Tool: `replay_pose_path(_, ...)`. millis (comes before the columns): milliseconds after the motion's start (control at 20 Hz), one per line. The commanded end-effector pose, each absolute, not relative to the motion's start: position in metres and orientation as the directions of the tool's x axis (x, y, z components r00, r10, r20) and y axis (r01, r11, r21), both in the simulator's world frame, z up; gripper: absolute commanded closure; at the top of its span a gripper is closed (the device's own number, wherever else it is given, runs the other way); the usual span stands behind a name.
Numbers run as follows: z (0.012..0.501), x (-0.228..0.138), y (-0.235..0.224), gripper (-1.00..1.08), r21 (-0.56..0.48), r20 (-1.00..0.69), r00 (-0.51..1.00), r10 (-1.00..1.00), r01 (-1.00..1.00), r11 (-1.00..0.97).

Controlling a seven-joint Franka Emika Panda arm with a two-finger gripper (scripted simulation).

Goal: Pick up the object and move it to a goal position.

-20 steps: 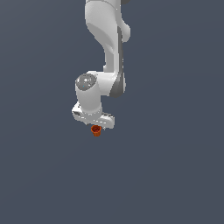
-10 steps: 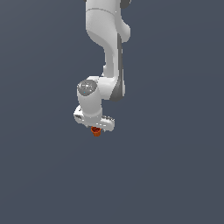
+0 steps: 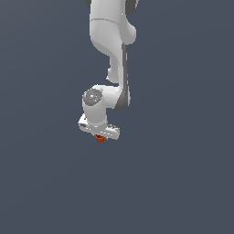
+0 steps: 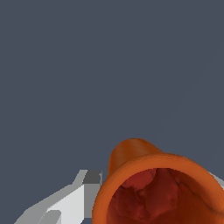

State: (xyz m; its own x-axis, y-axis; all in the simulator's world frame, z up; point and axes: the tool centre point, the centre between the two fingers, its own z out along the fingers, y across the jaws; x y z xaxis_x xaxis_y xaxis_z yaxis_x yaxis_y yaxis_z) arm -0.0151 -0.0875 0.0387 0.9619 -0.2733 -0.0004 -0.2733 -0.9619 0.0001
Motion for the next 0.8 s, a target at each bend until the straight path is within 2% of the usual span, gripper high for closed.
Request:
replay_pose_path(0, 0.038, -0.015, -0.087, 1.08, 0.000, 0.000, 0.962, -0.273, -0.273, -0.962)
replay_pose_path(750, 0.052, -0.017, -0.090, 1.08, 0.000, 0.000, 0.962, -0.274, -0.274, -0.962)
